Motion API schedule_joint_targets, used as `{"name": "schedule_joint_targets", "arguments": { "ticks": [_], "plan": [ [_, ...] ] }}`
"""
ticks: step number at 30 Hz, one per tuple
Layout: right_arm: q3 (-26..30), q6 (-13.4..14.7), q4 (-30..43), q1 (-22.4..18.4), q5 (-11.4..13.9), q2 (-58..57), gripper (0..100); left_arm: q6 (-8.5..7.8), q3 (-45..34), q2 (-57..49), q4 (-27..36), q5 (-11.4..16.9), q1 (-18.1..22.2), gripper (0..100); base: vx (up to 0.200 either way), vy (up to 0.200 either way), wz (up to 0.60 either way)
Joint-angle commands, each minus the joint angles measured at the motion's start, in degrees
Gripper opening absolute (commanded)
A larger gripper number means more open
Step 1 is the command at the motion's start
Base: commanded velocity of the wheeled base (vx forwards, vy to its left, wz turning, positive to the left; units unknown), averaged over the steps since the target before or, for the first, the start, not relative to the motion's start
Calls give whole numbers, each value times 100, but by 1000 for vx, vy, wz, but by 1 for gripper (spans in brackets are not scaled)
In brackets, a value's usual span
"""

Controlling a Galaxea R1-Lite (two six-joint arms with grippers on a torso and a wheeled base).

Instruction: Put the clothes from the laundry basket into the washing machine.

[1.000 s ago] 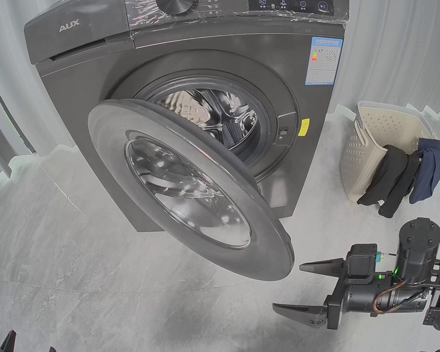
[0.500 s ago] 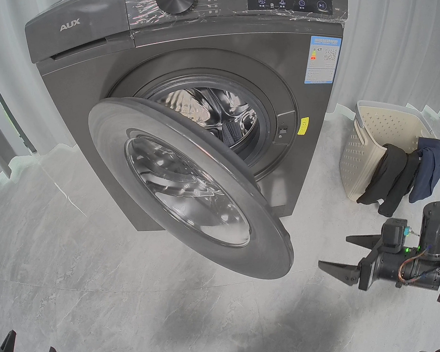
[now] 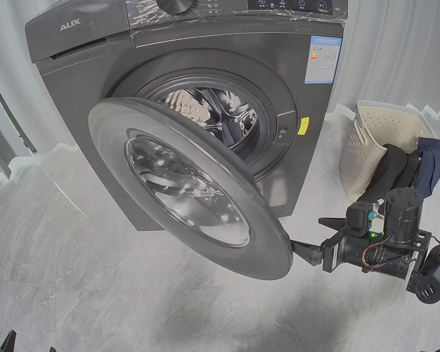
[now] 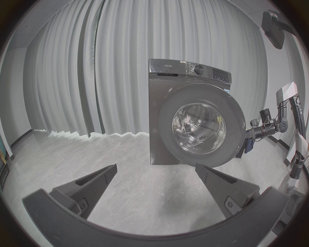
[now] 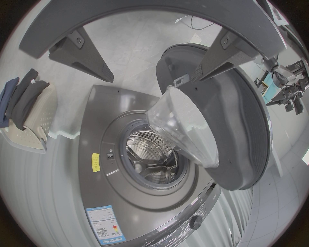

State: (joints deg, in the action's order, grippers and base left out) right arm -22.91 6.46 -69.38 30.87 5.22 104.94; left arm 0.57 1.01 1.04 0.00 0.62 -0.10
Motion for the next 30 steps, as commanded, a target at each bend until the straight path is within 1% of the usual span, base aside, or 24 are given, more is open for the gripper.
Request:
{"name": "schedule_joint_targets", "arguments": {
  "ticks": [1, 4, 7, 10, 11, 12, 14, 17, 19, 25, 27, 30],
  "plan": [
    [225, -4, -23, 561, 14, 185, 100, 4, -92, -104, 0, -1, 1, 100, 0, 0, 0],
    [331, 4, -32, 833, 14, 71, 100, 4, -92, -104, 0, -1, 1, 100, 0, 0, 0],
    [278, 13, -23, 807, 32, 36, 100, 4, -92, -104, 9, -1, 1, 100, 0, 0, 0],
    [137, 22, -23, 737, -3, 71, 100, 4, -92, -104, 9, -1, 1, 100, 0, 0, 0],
    [-21, 31, -23, 605, -21, 150, 100, 4, -92, -104, 0, -1, 1, 100, 0, 0, 0],
    [-100, 31, -23, 561, -30, 229, 100, 4, -92, -104, 0, -1, 1, 100, 0, 0, 0],
    [-425, 39, -23, 490, -241, 501, 100, 4, -92, -104, 0, -1, 1, 100, 0, 0, 0],
    [-715, 110, -23, 490, -364, 721, 100, 4, -92, -104, 0, -1, 1, 100, 0, 0, 0],
    [-926, 145, -6, 490, -372, 915, 100, 4, -84, -104, 0, -1, 1, 100, 0, 0, 0],
    [-1612, 145, 38, 288, -320, 1433, 100, -5, -92, -104, 0, -9, 1, 100, -200, 0, 0],
    [-1691, 145, 38, 288, -311, 1495, 100, -5, -92, -104, 0, -9, 1, 100, 0, 0, 0],
    [-1998, 145, 65, 359, -249, 1723, 100, -5, -92, -104, 0, -9, 1, 100, 0, 0, 0]
  ]
}}
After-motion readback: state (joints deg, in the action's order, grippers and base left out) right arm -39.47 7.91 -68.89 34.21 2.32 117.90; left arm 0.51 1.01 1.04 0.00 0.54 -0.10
